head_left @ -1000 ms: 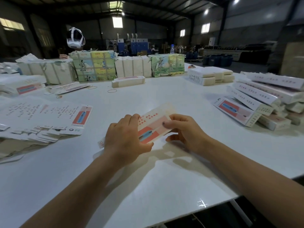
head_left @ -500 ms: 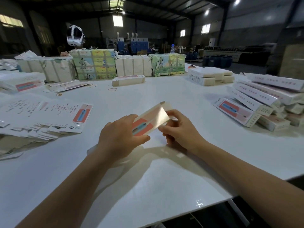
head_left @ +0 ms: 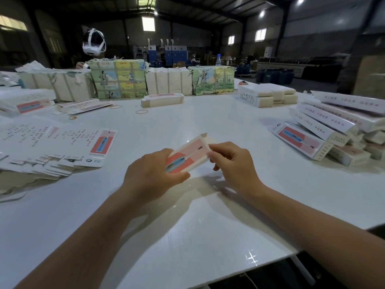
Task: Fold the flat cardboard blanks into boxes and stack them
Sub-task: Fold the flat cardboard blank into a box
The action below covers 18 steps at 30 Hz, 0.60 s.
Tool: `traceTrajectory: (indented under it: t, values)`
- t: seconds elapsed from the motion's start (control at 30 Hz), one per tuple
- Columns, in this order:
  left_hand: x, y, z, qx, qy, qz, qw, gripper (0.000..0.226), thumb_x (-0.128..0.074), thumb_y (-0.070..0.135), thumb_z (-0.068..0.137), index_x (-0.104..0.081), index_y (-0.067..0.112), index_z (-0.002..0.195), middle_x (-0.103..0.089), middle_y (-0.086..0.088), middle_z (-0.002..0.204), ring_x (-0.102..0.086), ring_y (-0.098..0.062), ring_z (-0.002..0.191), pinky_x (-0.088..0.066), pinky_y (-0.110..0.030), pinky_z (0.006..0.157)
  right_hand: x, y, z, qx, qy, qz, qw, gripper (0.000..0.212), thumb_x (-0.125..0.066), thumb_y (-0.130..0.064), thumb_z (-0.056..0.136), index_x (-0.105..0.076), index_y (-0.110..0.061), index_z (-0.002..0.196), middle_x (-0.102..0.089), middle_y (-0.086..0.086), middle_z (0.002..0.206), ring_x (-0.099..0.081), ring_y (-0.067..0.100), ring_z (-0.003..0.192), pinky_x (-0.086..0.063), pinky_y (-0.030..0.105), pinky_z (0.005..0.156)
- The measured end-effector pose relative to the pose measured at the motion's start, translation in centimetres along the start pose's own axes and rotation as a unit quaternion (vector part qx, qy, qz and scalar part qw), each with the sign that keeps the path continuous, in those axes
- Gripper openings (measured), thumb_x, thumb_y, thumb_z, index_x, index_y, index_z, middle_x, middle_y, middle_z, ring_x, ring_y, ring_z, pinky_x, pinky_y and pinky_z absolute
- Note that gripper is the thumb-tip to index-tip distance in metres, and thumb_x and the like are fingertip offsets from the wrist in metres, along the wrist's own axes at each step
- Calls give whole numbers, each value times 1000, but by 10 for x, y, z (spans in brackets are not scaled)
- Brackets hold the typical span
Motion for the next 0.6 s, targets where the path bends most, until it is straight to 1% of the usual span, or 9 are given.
traceTrajectory:
  t: [0.07, 0.13, 0.17, 0.23, 0.3, 0.4, 0.47, 0.53, 0.6]
  values:
    - [0, 3, -1, -8, 4, 7, 1000, 45, -62, 59, 78, -51, 32, 112, -58, 14, 102, -61, -10, 73, -54, -23, 66, -1, 2, -1, -17, 4, 1, 1000, 27, -62, -4, 87, -71, -29, 81, -65, -1, 74, -57, 5, 55, -48, 19, 54]
    - [0, 4, -2, -16, 2, 12, 1000, 45, -63, 57, 78, -51, 31, 113, -60, 13, 105, -62, -12, 75, -56, -26, 69, -1, 5, -1, -33, 1, 9, 999, 18, -62, -3, 86, -69, -18, 95, -65, -1, 70, -58, 8, 54, -52, 25, 55]
    - [0, 5, -2, -20, -2, 12, 1000, 45, -64, 57, 78, -52, 31, 113, -60, 12, 106, -63, -13, 77, -56, -27, 70, -1, 5, -1, -37, -4, 16, 999, 26, -62, -2, 86, -63, -18, 107, -64, 0, 72, -58, 8, 56, -53, 25, 56]
    - [1, 6, -4, -29, -11, -1, 1000, 51, -62, 61, 75, -53, 31, 114, -62, 11, 108, -63, -14, 79, -57, -31, 74, -3, 6, -1, -41, -21, 23, 999, 50, -62, -3, 87, -45, -30, 126, -59, 2, 74, -57, 7, 58, -53, 23, 58]
    - [3, 8, -6, -39, -13, -6, 999, 58, -55, 66, 67, -53, 31, 113, -62, 11, 109, -64, -14, 81, -57, -33, 76, -5, 6, -2, -41, -35, -4, 999, 52, -60, -8, 89, -42, -33, 131, -57, 1, 75, -54, 7, 60, -50, 24, 61]
    - [4, 10, -7, -49, -2, 0, 999, 62, -52, 66, 64, -54, 31, 115, -63, 10, 109, -63, -14, 82, -56, -32, 76, -3, 4, -2, -38, -28, -20, 999, 29, -60, -9, 89, -62, -17, 117, -62, 0, 76, -53, 7, 59, -48, 27, 61]
    - [3, 10, -8, -52, 4, 2, 999, 63, -53, 65, 65, -54, 29, 117, -63, 9, 110, -63, -15, 80, -56, -28, 74, -4, 0, -4, -21, -35, -31, 999, 19, -59, -8, 89, -65, -23, 99, -67, 0, 81, -53, 4, 59, -48, 27, 62]
    - [3, 11, -8, -58, 12, 16, 998, 59, -59, 62, 71, -53, 27, 118, -63, 8, 111, -63, -16, 79, -55, -27, 73, -6, -5, -6, -4, -46, -35, 998, 30, -56, -6, 90, -64, -35, 88, -68, -2, 86, -53, 3, 60, -47, 24, 64]
    - [2, 15, -8, -68, 22, 36, 997, 57, -62, 57, 74, -51, 26, 121, -63, 5, 115, -63, -17, 78, -55, -28, 72, -8, -7, -7, 4, -55, -38, 998, 34, -54, -4, 90, -63, -36, 87, -67, -6, 88, -52, 2, 61, -44, 22, 64]
Point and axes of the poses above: each hand's wrist, its own z-axis towards the middle knuckle, its own x-axis out of the back of the hand, y = z × x, the point moved 6 cm from there along z, towards the middle knuckle
